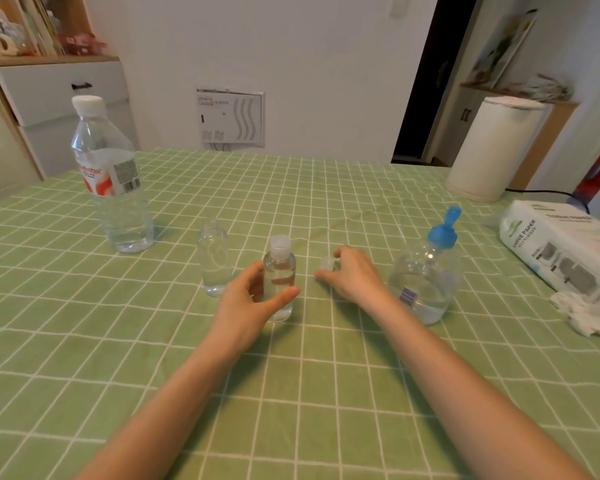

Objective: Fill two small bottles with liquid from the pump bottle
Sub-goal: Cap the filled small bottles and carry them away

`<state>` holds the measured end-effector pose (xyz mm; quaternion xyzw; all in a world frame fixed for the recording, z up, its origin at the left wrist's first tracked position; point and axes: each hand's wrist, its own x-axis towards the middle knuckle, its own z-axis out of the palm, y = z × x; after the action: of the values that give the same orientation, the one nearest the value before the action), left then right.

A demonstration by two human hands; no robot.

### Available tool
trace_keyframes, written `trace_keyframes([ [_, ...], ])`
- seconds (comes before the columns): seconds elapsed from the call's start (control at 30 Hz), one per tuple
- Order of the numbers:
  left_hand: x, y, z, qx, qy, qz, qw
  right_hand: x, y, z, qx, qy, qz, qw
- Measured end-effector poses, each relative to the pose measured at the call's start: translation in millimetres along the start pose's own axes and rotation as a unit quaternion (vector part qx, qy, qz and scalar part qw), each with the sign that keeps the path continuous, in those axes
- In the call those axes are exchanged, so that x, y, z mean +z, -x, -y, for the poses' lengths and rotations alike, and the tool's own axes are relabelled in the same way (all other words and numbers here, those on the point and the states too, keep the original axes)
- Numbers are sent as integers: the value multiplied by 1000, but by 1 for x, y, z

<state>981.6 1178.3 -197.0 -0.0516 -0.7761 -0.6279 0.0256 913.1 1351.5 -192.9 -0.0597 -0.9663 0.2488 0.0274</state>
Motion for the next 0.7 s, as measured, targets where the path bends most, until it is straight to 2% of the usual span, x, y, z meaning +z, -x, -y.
trace_keyframes([
  [0.23, -10, 15, 4, -22, -39, 18, 999, 7, -5, -3, -7, -31, -30, 999],
  [0.43, -34, 26, 15, -45, -16, -149, 988, -1, 12, -4, -33, -53, -17, 998],
  [0.53, -43, 5, 15, -51, -23, -186, 981, -8, 26, -8, -47, -82, -3, 995],
  [0.7, -46, -24, 16, -57, -13, -151, 987, -17, 51, -7, -57, -118, 12, 991],
])
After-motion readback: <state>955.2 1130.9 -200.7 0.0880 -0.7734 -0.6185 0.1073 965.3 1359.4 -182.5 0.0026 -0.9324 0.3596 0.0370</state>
